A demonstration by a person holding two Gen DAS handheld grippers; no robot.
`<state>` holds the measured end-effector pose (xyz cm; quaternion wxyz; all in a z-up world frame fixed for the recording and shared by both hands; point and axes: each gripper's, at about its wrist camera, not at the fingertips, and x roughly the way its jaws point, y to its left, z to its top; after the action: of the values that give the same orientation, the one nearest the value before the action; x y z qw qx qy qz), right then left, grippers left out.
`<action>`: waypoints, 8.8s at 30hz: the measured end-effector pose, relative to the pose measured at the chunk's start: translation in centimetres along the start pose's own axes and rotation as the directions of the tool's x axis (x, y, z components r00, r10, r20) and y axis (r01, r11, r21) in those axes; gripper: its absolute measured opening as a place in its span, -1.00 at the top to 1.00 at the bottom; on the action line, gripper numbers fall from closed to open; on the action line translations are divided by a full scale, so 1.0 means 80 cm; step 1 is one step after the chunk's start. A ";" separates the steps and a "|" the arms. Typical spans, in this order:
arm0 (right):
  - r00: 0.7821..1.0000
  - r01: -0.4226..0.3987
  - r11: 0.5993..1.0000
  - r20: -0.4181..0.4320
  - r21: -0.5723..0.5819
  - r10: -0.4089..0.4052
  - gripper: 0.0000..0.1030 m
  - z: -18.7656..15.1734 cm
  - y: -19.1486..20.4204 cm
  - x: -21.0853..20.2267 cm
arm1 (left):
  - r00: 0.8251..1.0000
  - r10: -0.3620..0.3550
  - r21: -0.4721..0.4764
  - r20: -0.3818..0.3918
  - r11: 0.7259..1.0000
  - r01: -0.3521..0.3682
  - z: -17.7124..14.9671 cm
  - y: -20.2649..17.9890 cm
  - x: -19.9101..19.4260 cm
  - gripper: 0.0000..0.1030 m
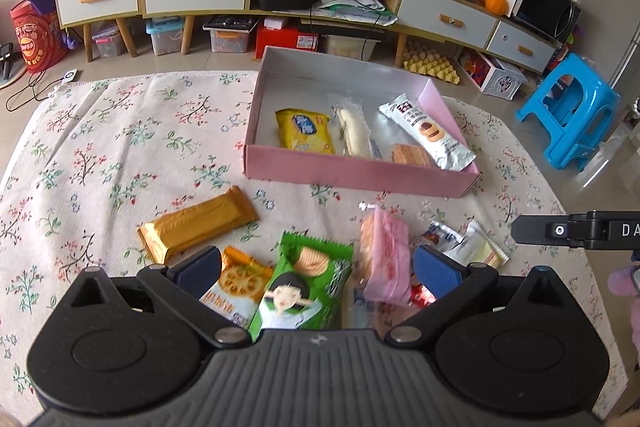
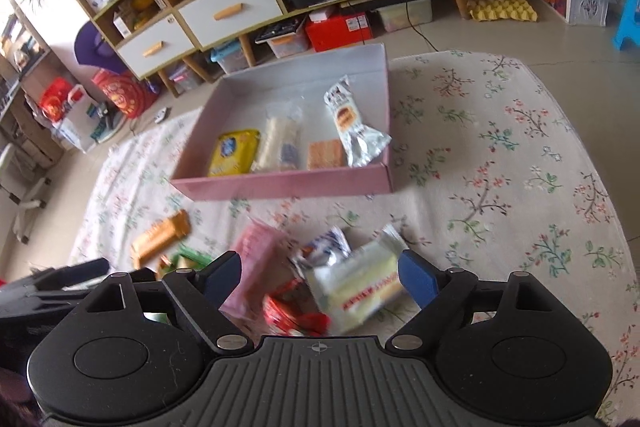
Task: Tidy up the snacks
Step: 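Withdraw both open grippers from the box toward the remaining snacks, then grasp green snack bag with left gripper while right gripper grasps cream bread packet, then carry both held packets over the pink box and open both grippers, then withdraw both open grippers from the box toward the snack pile, then grasp lotus biscuit packet with left gripper while right gripper grasps red snack bag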
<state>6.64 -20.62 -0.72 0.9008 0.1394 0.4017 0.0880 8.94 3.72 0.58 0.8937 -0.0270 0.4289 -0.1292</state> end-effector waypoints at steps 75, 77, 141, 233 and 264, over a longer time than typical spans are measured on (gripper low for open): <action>0.993 0.059 0.883 0.116 -0.467 -0.005 -0.36 -0.078 -0.013 0.067 | 0.998 -0.055 0.012 0.018 0.998 0.055 -0.057 0.031 0.022 0.14; 0.993 0.052 0.893 0.117 -0.448 0.001 -0.36 -0.076 -0.018 0.062 | 0.998 -0.058 0.011 0.022 0.998 0.058 -0.055 0.031 0.021 0.14; 0.989 -0.059 0.970 0.119 -0.237 0.089 -0.38 0.097 0.008 0.159 | 0.981 -0.025 -0.080 0.192 0.996 0.041 0.137 0.020 0.148 0.16; 0.998 -0.016 0.990 0.060 -0.141 0.025 -0.83 -0.070 0.016 0.052 | 0.984 0.099 0.088 0.149 0.990 -0.113 -0.061 0.066 0.004 -0.96; 0.983 0.153 0.967 0.131 -0.202 -0.128 -0.83 -0.086 -0.026 0.076 | 1.000 0.013 0.177 0.028 0.984 -0.018 -0.062 0.048 0.041 0.05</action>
<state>5.61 -19.74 -10.02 0.9364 0.0192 0.3456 0.0578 7.87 6.87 -5.63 0.8992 0.0543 0.4037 -0.1596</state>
